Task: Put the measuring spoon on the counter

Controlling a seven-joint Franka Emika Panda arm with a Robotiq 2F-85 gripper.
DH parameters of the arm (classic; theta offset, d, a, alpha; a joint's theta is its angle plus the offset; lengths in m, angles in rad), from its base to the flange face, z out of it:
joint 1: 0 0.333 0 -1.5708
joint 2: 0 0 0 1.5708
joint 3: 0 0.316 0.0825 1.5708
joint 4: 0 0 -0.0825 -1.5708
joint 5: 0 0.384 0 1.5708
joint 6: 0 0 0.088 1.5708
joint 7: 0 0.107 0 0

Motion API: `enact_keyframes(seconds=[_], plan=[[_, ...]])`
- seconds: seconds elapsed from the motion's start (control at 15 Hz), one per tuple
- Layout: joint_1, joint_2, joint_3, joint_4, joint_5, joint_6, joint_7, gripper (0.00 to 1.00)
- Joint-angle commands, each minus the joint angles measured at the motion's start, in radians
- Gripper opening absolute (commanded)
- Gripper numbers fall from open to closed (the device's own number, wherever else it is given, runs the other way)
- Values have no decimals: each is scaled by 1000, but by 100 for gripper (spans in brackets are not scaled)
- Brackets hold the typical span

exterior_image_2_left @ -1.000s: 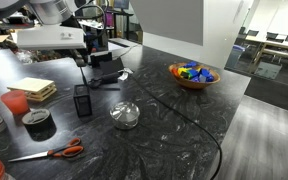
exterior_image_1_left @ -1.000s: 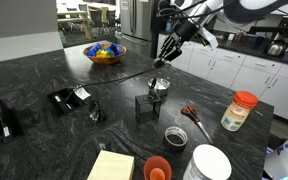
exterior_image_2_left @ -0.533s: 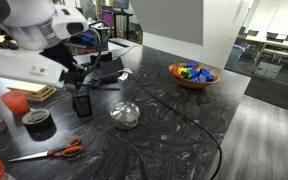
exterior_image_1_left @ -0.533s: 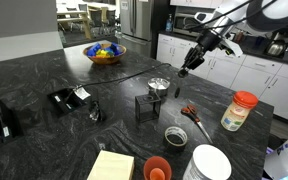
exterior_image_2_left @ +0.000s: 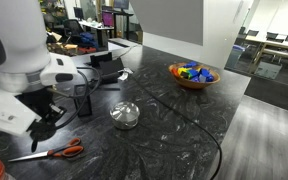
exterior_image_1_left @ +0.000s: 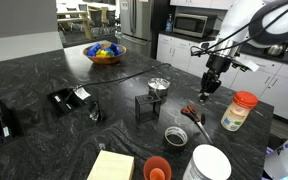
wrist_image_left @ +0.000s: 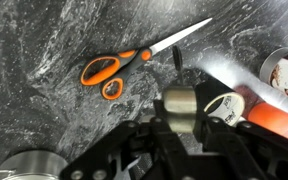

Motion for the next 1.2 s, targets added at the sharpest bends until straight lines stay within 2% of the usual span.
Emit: enact_keyframes(seconds=[0.0,0.27,0.6,0.67,0.73,0.8,0.87,1.0,1.07,1.13], plan=[[42,88,-23,45,68,-61,-93,7],[72,213,-19,107,180,-95,-248,7],[26,358,17,209,246,-192,-353,7],[14,385,25,227,238,-202,-352,14],[3,408,32,245,227,-205,-348,30],[-8,427,41,255,207,-194,-338,55],[-18,445,50,263,189,-174,-324,55],[-35,466,70,277,120,-114,-283,66],[-42,452,71,253,168,-136,-317,72],[-49,460,77,259,161,-131,-313,55]])
